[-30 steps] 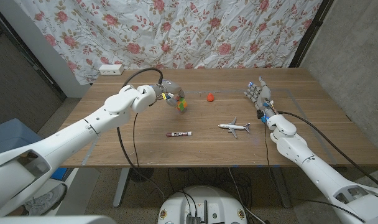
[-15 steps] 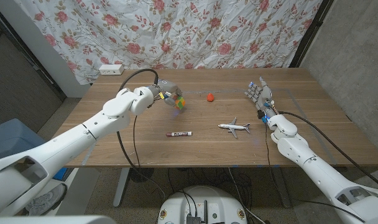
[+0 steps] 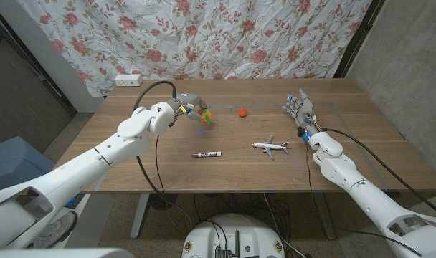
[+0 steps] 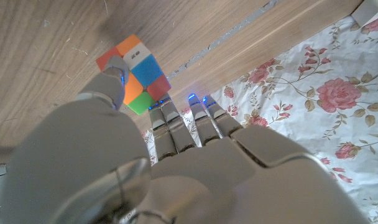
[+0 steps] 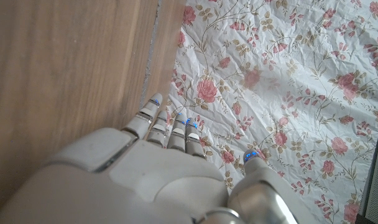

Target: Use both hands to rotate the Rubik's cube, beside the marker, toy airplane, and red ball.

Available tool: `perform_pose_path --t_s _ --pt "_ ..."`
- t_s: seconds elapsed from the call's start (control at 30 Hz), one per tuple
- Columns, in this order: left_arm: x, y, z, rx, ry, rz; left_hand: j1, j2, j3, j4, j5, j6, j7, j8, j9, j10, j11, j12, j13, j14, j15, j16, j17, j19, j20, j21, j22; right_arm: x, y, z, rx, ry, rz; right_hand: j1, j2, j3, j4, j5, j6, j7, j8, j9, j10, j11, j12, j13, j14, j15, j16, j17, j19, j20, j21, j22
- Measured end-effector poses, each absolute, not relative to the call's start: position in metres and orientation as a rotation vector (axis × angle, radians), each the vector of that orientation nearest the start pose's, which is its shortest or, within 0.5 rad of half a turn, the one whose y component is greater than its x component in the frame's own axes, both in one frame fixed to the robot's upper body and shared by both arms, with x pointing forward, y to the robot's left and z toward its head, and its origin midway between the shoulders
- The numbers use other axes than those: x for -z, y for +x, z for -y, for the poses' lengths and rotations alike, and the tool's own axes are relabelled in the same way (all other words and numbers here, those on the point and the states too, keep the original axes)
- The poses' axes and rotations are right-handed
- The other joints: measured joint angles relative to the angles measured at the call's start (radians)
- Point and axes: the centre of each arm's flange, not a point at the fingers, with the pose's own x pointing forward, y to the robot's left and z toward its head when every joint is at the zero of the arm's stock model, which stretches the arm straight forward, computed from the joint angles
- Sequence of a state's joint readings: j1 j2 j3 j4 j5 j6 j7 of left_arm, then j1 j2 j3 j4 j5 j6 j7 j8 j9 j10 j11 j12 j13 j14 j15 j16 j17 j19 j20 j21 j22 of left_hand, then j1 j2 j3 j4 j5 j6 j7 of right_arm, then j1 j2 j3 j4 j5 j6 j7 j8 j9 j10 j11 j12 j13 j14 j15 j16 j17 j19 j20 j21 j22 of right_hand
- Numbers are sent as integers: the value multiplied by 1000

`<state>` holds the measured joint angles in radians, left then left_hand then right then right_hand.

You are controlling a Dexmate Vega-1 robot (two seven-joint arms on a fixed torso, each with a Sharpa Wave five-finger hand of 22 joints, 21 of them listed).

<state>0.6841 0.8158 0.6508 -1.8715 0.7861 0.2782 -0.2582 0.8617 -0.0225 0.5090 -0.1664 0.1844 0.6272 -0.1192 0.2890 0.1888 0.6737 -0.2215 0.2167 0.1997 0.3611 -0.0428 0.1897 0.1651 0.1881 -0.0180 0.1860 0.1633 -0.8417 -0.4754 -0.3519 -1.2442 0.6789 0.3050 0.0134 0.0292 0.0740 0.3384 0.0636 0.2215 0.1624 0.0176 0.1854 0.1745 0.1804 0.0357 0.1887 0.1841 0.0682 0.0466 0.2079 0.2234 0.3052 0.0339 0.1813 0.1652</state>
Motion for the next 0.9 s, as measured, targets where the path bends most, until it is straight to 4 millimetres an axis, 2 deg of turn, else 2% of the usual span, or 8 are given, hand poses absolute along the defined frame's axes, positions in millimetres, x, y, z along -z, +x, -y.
perform_pose_path --t_s 0.5,0.9 --pt "-51 588 -210 -45 1457 544 0 0 -5 3 0 3 3 -4 -1 0 0 0 0 4 -4 0 0 -4 4 0 0 39 662 300 -143 41 569 0 0 0 0 0 0 0 0 0 0 0 0 0 0 0 0 0 0 0 0 0" --pt "-46 587 -209 -51 1303 558 -7 7 -11 0 0 3 3 -11 0 0 0 -8 0 4 -4 0 0 -4 4 0 0 29 662 294 -140 -41 590 0 0 3 -3 0 0 0 0 0 0 0 0 0 0 0 0 0 0 0 0 0"
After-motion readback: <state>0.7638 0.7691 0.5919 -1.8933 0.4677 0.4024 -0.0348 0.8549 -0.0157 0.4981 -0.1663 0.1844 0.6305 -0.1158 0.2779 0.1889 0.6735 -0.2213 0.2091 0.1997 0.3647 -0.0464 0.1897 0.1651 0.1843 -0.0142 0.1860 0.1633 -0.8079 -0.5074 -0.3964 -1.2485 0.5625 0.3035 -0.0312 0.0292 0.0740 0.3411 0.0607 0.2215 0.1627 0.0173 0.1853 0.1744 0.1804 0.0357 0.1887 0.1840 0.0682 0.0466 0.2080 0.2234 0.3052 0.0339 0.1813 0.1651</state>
